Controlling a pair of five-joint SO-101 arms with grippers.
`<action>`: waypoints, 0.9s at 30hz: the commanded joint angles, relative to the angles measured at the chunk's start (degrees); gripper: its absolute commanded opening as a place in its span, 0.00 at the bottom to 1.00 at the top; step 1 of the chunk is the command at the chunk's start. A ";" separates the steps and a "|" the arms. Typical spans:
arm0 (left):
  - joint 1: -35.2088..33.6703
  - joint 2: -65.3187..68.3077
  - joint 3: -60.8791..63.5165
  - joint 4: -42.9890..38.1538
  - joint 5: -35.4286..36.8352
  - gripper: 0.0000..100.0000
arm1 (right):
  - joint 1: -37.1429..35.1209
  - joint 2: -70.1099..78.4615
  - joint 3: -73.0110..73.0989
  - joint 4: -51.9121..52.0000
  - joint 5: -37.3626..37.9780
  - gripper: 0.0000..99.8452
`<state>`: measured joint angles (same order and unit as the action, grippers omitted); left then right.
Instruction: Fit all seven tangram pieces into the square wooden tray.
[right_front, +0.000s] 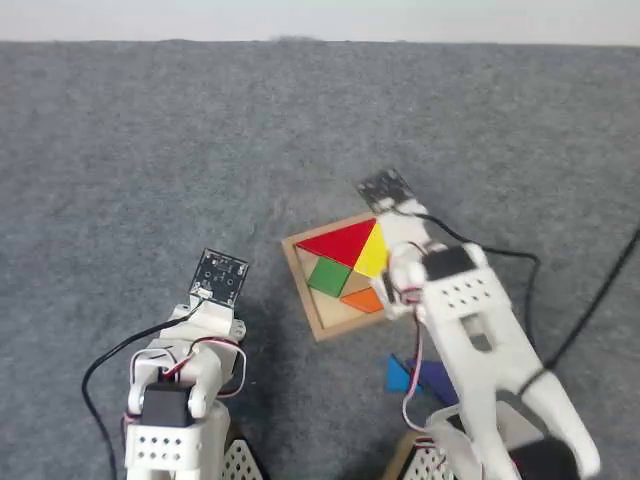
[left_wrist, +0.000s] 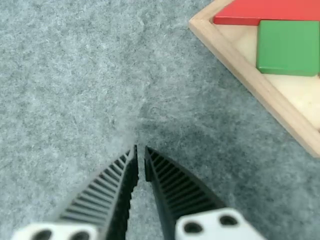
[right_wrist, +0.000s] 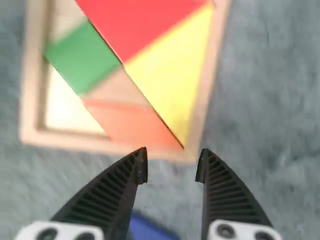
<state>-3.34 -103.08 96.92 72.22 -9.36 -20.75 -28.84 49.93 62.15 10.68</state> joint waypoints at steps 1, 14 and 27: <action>-0.26 -0.97 -0.57 0.18 -0.44 0.02 | 3.03 -7.25 4.22 3.30 6.33 0.18; -0.26 -0.97 -0.57 0.18 -0.44 0.02 | 1.71 -12.53 11.96 19.30 38.42 0.18; -0.26 -0.97 -0.57 0.18 -0.44 0.02 | -1.54 -7.78 14.42 18.59 43.43 0.18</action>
<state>-3.34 -103.08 96.92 72.22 -9.36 -22.95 -39.30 64.79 81.05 53.05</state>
